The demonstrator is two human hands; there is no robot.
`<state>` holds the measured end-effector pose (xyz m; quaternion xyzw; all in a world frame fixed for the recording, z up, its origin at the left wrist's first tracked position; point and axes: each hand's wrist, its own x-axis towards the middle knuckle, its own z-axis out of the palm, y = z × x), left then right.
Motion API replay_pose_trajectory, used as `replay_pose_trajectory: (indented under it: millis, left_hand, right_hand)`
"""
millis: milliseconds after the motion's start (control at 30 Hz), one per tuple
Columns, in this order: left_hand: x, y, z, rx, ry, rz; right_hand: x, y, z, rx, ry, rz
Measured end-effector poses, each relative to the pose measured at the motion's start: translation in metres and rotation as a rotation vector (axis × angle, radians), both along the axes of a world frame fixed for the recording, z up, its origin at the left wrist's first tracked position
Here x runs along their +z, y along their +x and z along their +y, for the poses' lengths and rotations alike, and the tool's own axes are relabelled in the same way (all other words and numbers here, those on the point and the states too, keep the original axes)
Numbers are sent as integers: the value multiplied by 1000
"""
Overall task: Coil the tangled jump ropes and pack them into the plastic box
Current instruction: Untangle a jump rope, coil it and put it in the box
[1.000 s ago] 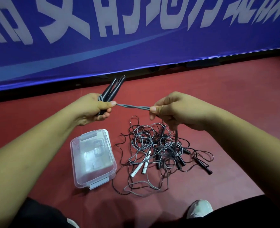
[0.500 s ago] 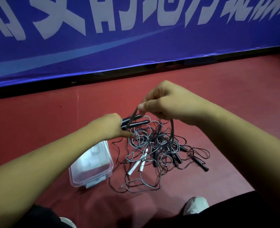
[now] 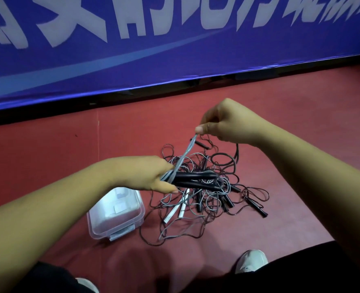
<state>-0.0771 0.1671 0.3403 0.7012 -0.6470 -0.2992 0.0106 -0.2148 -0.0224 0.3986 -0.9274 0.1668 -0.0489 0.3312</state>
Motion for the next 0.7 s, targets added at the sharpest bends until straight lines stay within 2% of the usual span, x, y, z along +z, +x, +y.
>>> replay_pose_trajectory:
  millis: [167,267,333,433,500,600,700]
  left_hand:
    - [16,-10,4,95,-210,454]
    - [23,-1,6,337,-350,809]
    - [23,9,5,524,-436,953]
    - [23,22,4,616,-522,1084]
    - [23,26,2,603,-522,1164]
    - [24,28,1,657,-497,1152]
    - [24,33,0,710,-508,1134]
  right_hand:
    - [-21,-5,-12,2,215,-29]
    - [-28,-6,-8,47,334,-35]
    - [-28,-4,-5,60,411,18]
    - [-26,-3,2,117,500,44]
    - [-23,-4,8,118,457,54]
    - [-21,-5,13,79,340,46]
    - [-22,-5,17,62,439,13]
